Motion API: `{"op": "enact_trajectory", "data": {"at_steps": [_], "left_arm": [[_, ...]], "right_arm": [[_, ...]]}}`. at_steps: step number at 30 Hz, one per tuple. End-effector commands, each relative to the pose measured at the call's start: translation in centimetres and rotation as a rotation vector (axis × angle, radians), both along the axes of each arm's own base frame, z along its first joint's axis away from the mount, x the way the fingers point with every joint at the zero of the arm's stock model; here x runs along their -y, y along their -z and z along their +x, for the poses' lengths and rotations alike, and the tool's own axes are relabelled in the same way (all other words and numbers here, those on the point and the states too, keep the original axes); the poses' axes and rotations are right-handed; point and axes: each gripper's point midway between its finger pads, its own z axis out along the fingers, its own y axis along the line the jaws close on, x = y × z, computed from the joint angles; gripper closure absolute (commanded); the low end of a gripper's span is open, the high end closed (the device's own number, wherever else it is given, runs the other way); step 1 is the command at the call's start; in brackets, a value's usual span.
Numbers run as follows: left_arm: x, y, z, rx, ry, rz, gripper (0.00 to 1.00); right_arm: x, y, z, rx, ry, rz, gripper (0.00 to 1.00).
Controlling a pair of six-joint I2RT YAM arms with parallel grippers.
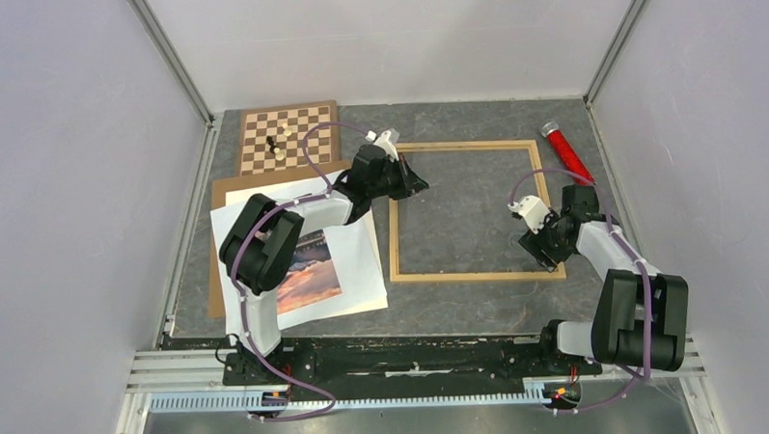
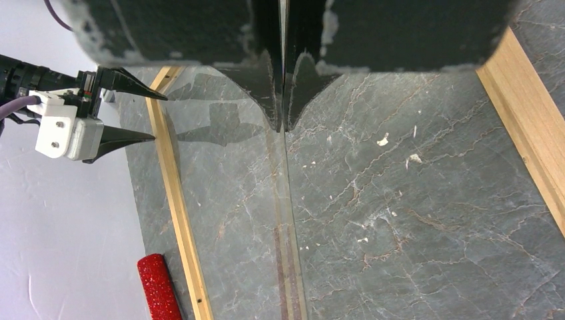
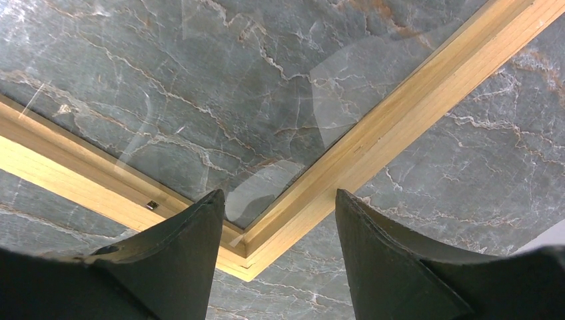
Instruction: Put the photo into the frame
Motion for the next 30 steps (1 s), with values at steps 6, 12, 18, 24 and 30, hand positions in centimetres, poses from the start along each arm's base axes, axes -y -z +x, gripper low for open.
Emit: {"op": "enact_trajectory", "data": {"at_steps": [6, 12, 18, 24, 30], "left_arm": [[1.3, -1.1, 0.2, 0.032, 0.024, -0.035, 0.98], [1.4, -1.3, 0.2, 0.035, 0.027, -0.039, 0.98], [1.7, -1.3, 0.0, 0.033, 0.031, -0.042, 0.98], [2.0, -1.5, -0.2, 0.040, 0.044, -0.051, 0.98], [2.0, -0.8, -0.4, 0.034, 0.046, -0.047, 0.98]], "right_arm": [[-0.3, -2.9, 2.7, 0.100, 0.054, 0.063, 0.35], [0.9, -5.8, 5.6, 0.230, 0.210, 0.108, 0.35], [2.4, -6.5, 7.4, 0.301, 0.402, 0.153, 0.34], [1.8, -5.1, 8.5, 0.300, 0.505, 0.252, 0.35], [1.8, -2.6, 8.9, 0.255, 0.580, 0.293, 0.35]]}}
